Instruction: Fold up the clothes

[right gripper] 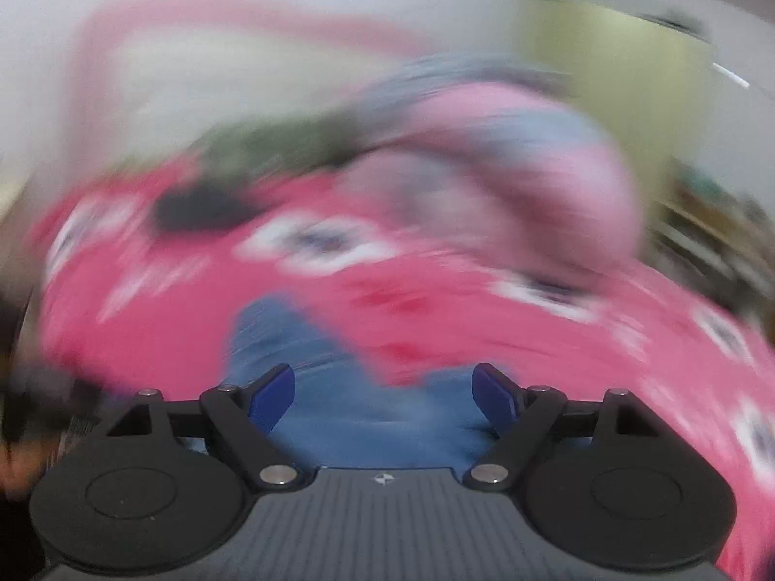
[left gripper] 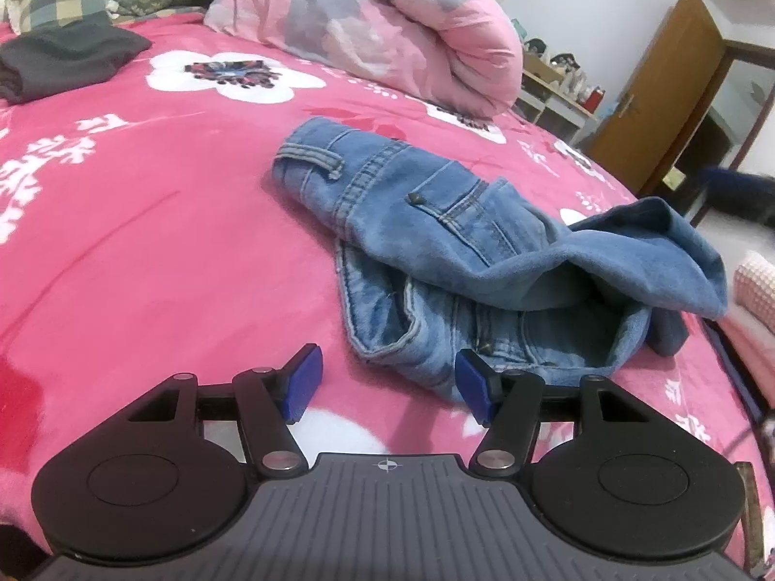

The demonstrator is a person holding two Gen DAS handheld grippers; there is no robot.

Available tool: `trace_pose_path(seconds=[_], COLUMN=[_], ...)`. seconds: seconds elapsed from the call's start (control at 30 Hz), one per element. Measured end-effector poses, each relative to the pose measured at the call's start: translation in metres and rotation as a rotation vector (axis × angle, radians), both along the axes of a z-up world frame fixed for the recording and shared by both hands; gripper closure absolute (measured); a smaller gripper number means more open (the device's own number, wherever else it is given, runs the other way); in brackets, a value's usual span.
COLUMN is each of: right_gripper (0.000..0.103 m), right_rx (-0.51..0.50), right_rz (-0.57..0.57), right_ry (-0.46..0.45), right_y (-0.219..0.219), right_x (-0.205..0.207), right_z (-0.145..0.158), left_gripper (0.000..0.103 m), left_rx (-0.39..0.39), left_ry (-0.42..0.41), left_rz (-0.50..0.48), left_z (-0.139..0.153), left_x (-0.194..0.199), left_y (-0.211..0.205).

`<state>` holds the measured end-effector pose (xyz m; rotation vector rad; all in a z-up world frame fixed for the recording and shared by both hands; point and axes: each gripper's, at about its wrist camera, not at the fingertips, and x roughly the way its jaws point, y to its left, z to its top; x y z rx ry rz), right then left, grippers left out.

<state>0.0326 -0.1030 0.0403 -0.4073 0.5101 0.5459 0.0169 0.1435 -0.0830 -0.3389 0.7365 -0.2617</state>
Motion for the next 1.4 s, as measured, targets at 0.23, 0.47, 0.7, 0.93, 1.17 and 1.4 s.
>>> trace_pose_path(seconds=[0.23,0.47,0.7,0.93,1.17,1.4], right_gripper=[0.028,0.094,0.094,0.073,0.038,0.027], right_rx=[-0.459,-0.375,-0.068,0.078,0.236,0.355], right_rz=[0.202,0.062,-0.239,-0.453,-0.527,-0.491], right_ry=[-0.016,0.018,0.028,0.158,0.161,0.088], right_y=[0.096,0.077,-0.001,-0.054,-0.092,-0.120], right_x=[0.015,0.061,0.162,0.257,0.240,0.181], right_z=[-0.083,-0.057,0.006,-0.032,-0.038,-0.001], left_gripper=[0.042,0.039,0.039,0.039,0.039,0.042], left_rx=[-0.054,-0.096,-0.094,-0.062,-0.075,-0.162], left_ry=[0.004,-0.005,-0.004,0.006,0.012,0.058], left_rz=[-0.001,-0.026,-0.051,-0.055,-0.051,-0.071], left_z=[-0.004,-0.008,-0.010,-0.010,-0.010,-0.008], left_x=[0.002,0.009,0.013,0.016,0.018,0.008], left_y=[0.009,0.011,0.010,0.005,0.005,0.008])
